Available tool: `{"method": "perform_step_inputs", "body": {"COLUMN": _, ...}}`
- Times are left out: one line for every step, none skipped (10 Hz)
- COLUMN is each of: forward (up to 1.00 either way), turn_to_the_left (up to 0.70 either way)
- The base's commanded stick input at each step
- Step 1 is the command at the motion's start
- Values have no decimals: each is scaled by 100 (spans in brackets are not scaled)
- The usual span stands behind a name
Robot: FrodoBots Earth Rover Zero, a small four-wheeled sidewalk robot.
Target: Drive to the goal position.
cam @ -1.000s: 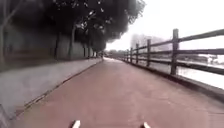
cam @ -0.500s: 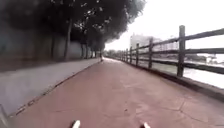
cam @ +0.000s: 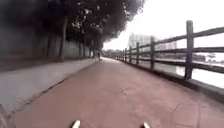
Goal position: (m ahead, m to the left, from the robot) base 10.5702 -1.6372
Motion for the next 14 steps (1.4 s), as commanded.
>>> {"method": "perform_step_inputs", "body": {"forward": 70, "turn_to_the_left": 0}}
{"method": "perform_step_inputs", "body": {"forward": 70, "turn_to_the_left": 0}}
{"method": "perform_step_inputs", "body": {"forward": 70, "turn_to_the_left": 0}}
{"method": "perform_step_inputs", "body": {"forward": 70, "turn_to_the_left": 0}}
{"method": "perform_step_inputs", "body": {"forward": 70, "turn_to_the_left": 0}}
{"method": "perform_step_inputs", "body": {"forward": 70, "turn_to_the_left": 0}}
{"method": "perform_step_inputs", "body": {"forward": 70, "turn_to_the_left": 0}}
{"method": "perform_step_inputs", "body": {"forward": 70, "turn_to_the_left": 0}}
{"method": "perform_step_inputs", "body": {"forward": 70, "turn_to_the_left": 0}}
{"method": "perform_step_inputs", "body": {"forward": 70, "turn_to_the_left": 0}}
{"method": "perform_step_inputs", "body": {"forward": 70, "turn_to_the_left": 0}}
{"method": "perform_step_inputs", "body": {"forward": 70, "turn_to_the_left": 0}}
{"method": "perform_step_inputs", "body": {"forward": 70, "turn_to_the_left": 0}}
{"method": "perform_step_inputs", "body": {"forward": 70, "turn_to_the_left": 0}}
